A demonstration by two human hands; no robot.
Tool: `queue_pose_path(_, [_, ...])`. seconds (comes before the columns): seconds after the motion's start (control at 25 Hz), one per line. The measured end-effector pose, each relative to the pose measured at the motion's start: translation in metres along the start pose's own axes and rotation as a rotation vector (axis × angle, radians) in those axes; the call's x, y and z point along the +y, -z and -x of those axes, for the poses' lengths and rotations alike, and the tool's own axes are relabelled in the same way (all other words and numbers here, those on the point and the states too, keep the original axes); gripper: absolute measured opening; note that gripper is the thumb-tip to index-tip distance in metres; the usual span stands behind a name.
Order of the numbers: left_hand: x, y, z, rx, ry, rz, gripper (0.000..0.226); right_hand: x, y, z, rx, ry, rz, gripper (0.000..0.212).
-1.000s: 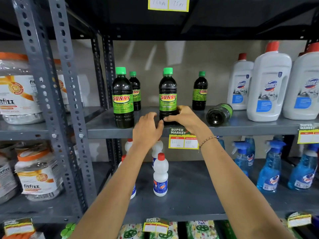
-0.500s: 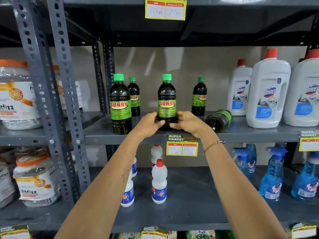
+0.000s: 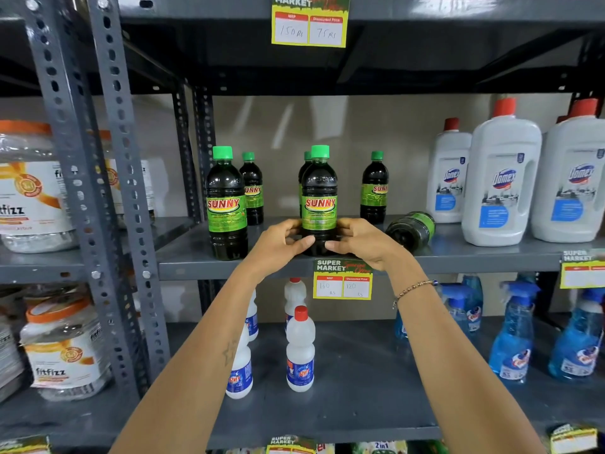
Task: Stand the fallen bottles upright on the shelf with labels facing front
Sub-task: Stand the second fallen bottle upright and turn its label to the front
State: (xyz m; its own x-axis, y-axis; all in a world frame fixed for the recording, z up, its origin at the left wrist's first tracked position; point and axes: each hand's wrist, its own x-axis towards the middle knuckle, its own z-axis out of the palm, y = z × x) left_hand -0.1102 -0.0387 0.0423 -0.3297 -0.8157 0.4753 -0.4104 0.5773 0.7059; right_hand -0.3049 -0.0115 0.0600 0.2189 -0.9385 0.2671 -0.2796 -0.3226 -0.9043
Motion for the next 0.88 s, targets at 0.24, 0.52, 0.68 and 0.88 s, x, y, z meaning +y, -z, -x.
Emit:
queue_pose_path(0.24, [0.003, 0.0, 0.003, 0.004, 0.018, 0.001, 0.046, -0.003, -0.004, 0.005, 0.012, -0.002, 0.015, 0.043])
queue_pose_path(0.52, [0.007, 0.001, 0.008, 0.018, 0.013, -0.02, 0.048, -0.006, -0.004, 0.011, 0.0, -0.002, 0.019, 0.046])
queue_pose_path(0.68, [0.014, 0.0, 0.015, 0.117, 0.024, -0.015, 0.066, -0.008, -0.007, 0.018, 0.1, 0.009, 0.111, 0.048])
queue_pose_path(0.88, [0.028, -0.033, 0.036, 0.596, -0.384, -0.018, 0.017, -0.022, 0.0, 0.026, 0.691, 0.202, 0.274, 0.017])
